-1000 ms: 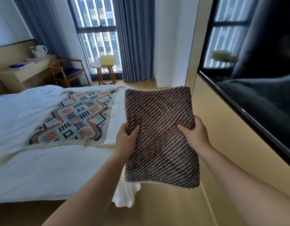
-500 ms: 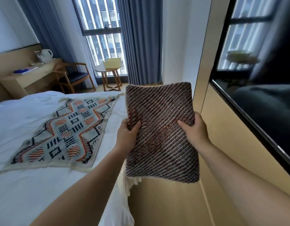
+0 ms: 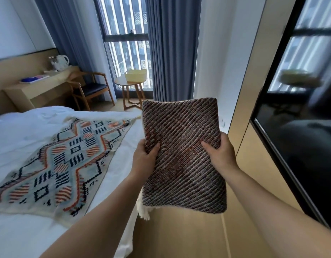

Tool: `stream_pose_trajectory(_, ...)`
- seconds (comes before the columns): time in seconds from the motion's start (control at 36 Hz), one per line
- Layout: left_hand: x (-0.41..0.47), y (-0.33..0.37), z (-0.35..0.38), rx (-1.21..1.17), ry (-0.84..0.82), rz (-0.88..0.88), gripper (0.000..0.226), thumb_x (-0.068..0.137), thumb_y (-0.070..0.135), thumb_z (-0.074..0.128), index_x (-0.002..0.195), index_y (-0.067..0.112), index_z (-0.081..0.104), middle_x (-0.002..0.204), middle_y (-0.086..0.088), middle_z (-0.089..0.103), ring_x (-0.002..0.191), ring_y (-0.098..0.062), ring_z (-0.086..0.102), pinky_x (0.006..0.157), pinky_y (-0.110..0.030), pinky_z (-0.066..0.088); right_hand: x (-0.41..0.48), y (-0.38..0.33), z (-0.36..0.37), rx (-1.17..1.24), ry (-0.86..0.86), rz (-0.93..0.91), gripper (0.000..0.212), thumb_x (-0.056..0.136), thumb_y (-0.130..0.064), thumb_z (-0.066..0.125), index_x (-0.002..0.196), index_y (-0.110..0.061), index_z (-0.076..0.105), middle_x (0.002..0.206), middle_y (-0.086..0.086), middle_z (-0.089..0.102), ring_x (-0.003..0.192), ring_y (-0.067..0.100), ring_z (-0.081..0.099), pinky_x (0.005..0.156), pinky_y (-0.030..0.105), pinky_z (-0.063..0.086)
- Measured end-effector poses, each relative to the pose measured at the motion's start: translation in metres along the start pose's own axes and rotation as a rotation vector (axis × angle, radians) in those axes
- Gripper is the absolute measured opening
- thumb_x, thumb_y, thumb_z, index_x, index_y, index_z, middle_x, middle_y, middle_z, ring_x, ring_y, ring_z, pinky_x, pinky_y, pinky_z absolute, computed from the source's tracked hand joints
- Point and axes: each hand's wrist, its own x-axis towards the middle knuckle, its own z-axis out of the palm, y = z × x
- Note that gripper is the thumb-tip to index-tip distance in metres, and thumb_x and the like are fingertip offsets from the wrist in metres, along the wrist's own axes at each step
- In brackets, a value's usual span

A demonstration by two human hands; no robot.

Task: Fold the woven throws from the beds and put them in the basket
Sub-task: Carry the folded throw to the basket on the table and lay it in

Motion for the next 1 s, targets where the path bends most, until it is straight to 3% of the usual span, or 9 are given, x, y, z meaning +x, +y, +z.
stream_pose_trajectory(0.17,0.069,-0.014,0.016,0.009,0.015,0.007,0.024,0.089,0.031,0.063,0.110,0.023,0.056,0.103,0.004,0.068,0.095,-0.014,0.064,0.085,-0.032,0.051,0.064,0.005,0.025,-0.015,-0.023,-0.025,0.045,0.089,-0.028,0.067,0.128,-0.017,0.049,0.117,-0.001,0.061,0.098,0.014,0.056,0.086,0.027,0.043)
stream_pose_trajectory(0.36,0.175,-0.033,0.035,-0.011,-0.003,0.027,0.021,0.090,0.032,0.063,0.109,0.027,0.055,0.103,0.006,0.067,0.096,-0.012,0.063,0.086,-0.031,0.049,0.158,0.007,0.067,-0.048,-0.003,-0.045,0.045,0.089,-0.028,0.067,0.129,-0.018,0.048,0.115,-0.003,0.059,0.099,0.013,0.054,0.086,0.026,0.042)
stream_pose_trajectory(0.61,0.324,-0.042,0.039,0.000,-0.038,0.050,0.029,0.089,0.033,0.064,0.114,0.020,0.058,0.105,0.005,0.067,0.097,-0.013,0.064,0.090,-0.036,0.051,0.282,-0.001,0.131,-0.080,0.047,-0.034,0.046,0.088,-0.031,0.068,0.128,-0.018,0.049,0.117,-0.002,0.060,0.104,0.017,0.056,0.088,0.028,0.043)
stream_pose_trajectory(1.0,0.470,-0.057,0.066,-0.016,-0.062,0.036,0.023,0.091,0.030,0.061,0.113,0.023,0.054,0.100,0.012,0.063,0.094,-0.003,0.061,0.083,-0.026,0.047,0.423,0.009,0.190,-0.053,0.041,-0.030,0.047,0.088,-0.028,0.068,0.129,-0.015,0.050,0.112,-0.007,0.055,0.100,0.010,0.052,0.086,0.024,0.039)
